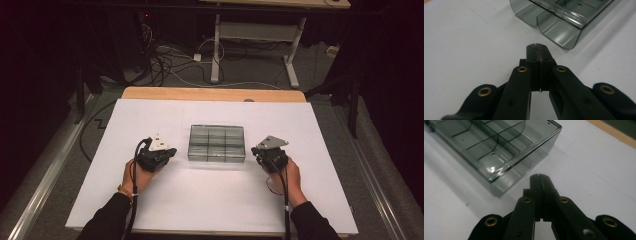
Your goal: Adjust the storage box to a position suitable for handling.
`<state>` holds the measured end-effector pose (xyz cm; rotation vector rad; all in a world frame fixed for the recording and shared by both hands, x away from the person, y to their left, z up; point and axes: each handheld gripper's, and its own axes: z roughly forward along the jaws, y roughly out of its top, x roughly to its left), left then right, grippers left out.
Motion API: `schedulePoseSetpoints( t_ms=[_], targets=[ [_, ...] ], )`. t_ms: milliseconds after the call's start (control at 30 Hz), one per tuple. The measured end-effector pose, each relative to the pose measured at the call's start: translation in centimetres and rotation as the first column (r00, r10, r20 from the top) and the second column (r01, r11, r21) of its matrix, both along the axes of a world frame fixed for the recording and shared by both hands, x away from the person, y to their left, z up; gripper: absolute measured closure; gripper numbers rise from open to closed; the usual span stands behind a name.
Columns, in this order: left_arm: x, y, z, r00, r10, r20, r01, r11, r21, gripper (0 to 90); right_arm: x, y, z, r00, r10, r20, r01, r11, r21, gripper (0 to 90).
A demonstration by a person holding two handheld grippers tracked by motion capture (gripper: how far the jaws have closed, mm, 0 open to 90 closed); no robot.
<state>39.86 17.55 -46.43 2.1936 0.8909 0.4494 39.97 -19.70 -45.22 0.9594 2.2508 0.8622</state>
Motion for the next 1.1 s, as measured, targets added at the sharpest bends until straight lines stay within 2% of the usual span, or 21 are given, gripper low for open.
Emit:
schedulePoseSetpoints(
  t_ms=[100, 167, 233, 300, 367, 433, 533, 567, 667, 767, 933, 1100],
  targets=[
    [1.0, -0.6, -0.3, 0.9999, -0.004, -0.015, 0.004, 1.0000, -0.006, 86.8, 1.3, 0.5, -0.2, 0.9996, -0.004, -0.029, 0.004, 1.000, -0.008, 90.0],
    [1.6, -1.0, -0.6, 0.9997, -0.008, -0.025, 0.008, 0.9999, -0.006, 86.8, 1.9, 1.0, -0.4, 0.9994, -0.006, -0.033, 0.005, 0.999, -0.042, 90.0],
    [2.1, -1.5, -0.8, 0.9994, -0.017, -0.029, 0.017, 0.9999, 0.000, 86.8, 2.3, 1.3, -0.7, 0.9981, -0.007, -0.062, 0.005, 0.999, -0.036, 90.0],
    [2.6, -2.0, -1.1, 0.9987, -0.025, -0.045, 0.026, 0.9997, 0.002, 86.8, 2.7, 1.6, -0.9, 0.9979, -0.002, -0.064, 0.000, 0.999, -0.043, 90.0],
    [2.8, -2.5, -1.1, 0.9990, -0.025, -0.039, 0.025, 0.9995, 0.016, 86.7, 3.0, 2.1, -1.1, 0.9974, -0.001, -0.072, -0.003, 0.999, -0.048, 90.0],
    [3.1, -2.8, -1.1, 0.9987, -0.027, -0.043, 0.027, 0.9996, 0.004, 86.6, 3.2, 2.5, -1.2, 0.9980, -0.012, -0.061, 0.007, 0.997, -0.078, 90.0],
    [3.3, -3.3, -1.2, 0.9994, -0.012, -0.033, 0.012, 0.9995, 0.028, 86.5, 3.6, 2.2, -1.5, 0.9966, -0.007, -0.082, 0.003, 0.999, -0.051, 90.0],
    [3.4, -3.3, -1.2, 0.9994, -0.010, -0.033, 0.011, 0.9996, 0.025, 86.6, 3.7, 2.2, -1.6, 0.9965, -0.006, -0.084, 0.002, 0.999, -0.049, 90.0],
    [3.7, -3.3, -1.5, 0.9990, -0.006, -0.044, 0.007, 0.9994, 0.034, 86.5, 3.9, 2.3, -1.8, 0.9972, -0.007, -0.075, 0.003, 0.998, -0.058, 90.0],
    [3.8, -3.5, -1.5, 0.9993, 0.009, -0.036, -0.007, 0.9987, 0.050, 86.6, 4.1, 2.4, -1.9, 0.9974, -0.011, -0.071, 0.008, 0.999, -0.053, 90.0],
    [4.1, -3.3, -1.4, 0.9985, 0.014, -0.052, -0.012, 0.9991, 0.040, 87.2, 4.1, 2.5, -1.9, 0.9972, -0.005, -0.074, 0.002, 0.999, -0.049, 90.0],
    [4.1, -2.5, -1.4, 0.9978, 0.010, -0.066, -0.008, 0.9994, 0.034, 87.4, 3.8, 3.0, -1.6, 0.9984, 0.019, -0.053, -0.021, 0.999, -0.049, 90.0]
  ],
)
